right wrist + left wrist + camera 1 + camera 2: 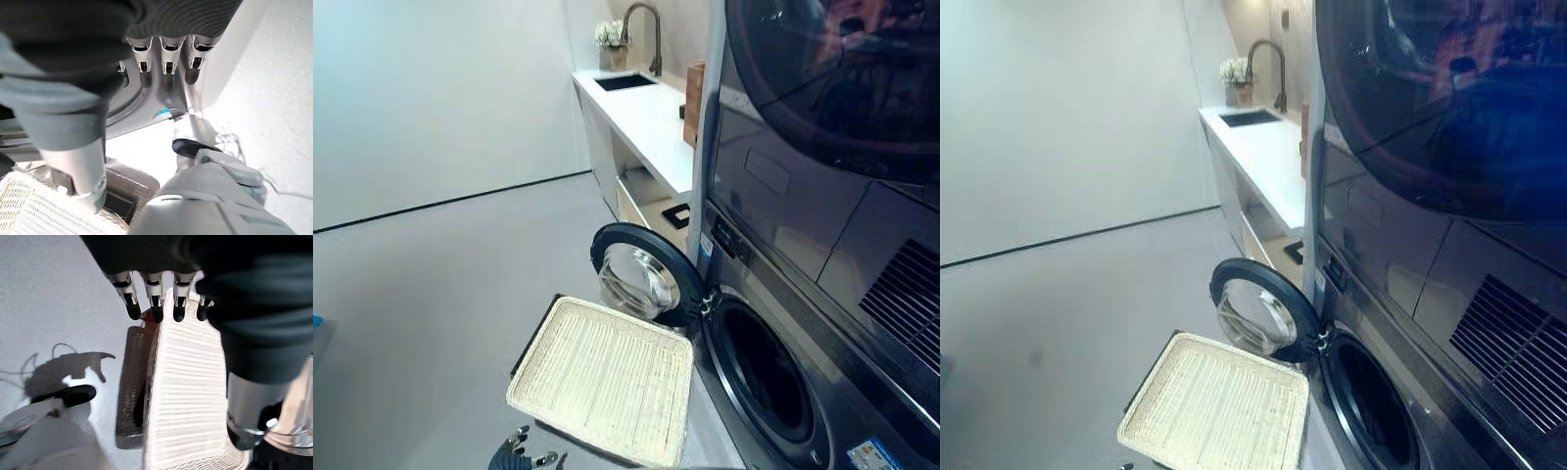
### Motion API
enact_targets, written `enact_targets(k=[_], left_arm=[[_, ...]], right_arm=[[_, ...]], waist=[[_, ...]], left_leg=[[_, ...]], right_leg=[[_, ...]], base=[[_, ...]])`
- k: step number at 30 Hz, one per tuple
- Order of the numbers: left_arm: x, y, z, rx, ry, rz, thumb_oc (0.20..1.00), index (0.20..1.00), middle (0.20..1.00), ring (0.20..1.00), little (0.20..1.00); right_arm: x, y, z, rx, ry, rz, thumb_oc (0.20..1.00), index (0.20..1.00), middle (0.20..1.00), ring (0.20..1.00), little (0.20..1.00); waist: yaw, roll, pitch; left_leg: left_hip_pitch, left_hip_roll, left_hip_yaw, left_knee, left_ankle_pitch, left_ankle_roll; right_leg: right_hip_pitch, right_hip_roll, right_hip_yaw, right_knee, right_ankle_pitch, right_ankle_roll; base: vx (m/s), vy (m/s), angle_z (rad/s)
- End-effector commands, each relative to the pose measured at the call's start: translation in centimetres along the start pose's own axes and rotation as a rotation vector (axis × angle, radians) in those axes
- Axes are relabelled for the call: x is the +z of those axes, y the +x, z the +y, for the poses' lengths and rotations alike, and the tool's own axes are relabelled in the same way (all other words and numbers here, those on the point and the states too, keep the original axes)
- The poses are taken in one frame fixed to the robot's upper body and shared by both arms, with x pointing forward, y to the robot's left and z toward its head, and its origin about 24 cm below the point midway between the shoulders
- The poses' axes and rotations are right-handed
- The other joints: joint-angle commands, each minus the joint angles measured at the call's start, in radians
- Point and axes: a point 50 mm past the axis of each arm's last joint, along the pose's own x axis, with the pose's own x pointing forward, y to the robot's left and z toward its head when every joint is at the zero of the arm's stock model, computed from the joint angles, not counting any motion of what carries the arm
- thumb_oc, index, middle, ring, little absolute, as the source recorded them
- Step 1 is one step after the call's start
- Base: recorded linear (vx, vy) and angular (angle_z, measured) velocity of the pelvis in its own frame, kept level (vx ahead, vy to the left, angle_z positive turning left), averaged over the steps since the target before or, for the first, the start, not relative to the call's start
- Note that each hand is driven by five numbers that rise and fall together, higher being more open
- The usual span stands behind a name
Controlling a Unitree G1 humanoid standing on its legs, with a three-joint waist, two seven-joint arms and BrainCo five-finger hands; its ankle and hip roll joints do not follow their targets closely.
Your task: Put the clothes into the washing machine.
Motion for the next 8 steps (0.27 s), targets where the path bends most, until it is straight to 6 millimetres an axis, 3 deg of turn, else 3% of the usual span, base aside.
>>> enact_targets(k=[1,8], left_arm=[[2.2,0.82,0.86,-0.015,0.037,-0.041,1.0,1.0,1.0,1.0,1.0],[1.79,0.91,0.35,-0.059,0.068,0.008,1.0,1.0,1.0,1.0,1.0]], right_arm=[[1.44,0.14,0.0,0.014,0.022,0.008,1.0,1.0,1.0,1.0,1.0],[0.78,0.13,-0.01,0.014,-0.007,0.055,1.0,1.0,1.0,1.0,1.0]], waist=[[0.013,-0.027,0.049],[0.008,-0.027,0.038]], left_leg=[[0.04,-0.031,0.041,0.016,-0.052,0.023],[0.054,-0.028,0.051,0.02,-0.064,0.031]], right_leg=[[0.017,-0.032,0.003,0.034,-0.019,0.028],[0.021,-0.042,0.02,0.038,-0.021,0.032]], base=[[0.03,0.015,-0.02],[0.01,0.011,-0.06]])
